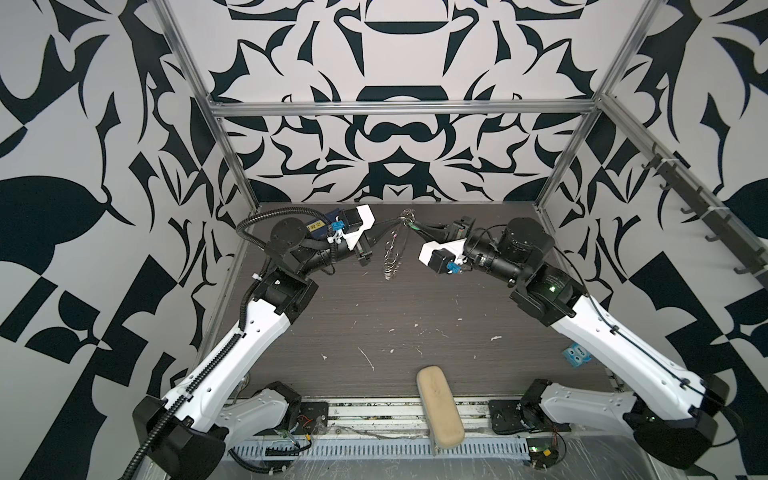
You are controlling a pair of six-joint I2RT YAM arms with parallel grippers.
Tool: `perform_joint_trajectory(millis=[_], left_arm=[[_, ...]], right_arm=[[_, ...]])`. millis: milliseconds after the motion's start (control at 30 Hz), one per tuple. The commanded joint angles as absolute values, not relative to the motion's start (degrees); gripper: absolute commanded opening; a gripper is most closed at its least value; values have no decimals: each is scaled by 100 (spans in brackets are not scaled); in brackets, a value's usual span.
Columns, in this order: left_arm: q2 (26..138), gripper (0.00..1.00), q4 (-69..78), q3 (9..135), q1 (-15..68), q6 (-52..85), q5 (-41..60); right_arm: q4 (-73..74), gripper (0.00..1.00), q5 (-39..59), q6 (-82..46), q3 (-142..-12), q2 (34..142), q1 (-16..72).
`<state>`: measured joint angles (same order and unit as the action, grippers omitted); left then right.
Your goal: Remove the keys from the keyring
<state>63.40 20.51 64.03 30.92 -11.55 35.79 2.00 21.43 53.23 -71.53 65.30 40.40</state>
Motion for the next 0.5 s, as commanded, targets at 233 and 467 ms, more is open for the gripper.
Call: perform_joint_trajectory(millis=[233,467], left_arm=[[6088,0,1956,6595,3050,-1013,3703],[6056,0,1911,6512,3033,-1313,3703]], right_arm=[[508,0,3566,3241,-7040,6688,3679],[266,26,3623,3253,-7216,6597,3676]])
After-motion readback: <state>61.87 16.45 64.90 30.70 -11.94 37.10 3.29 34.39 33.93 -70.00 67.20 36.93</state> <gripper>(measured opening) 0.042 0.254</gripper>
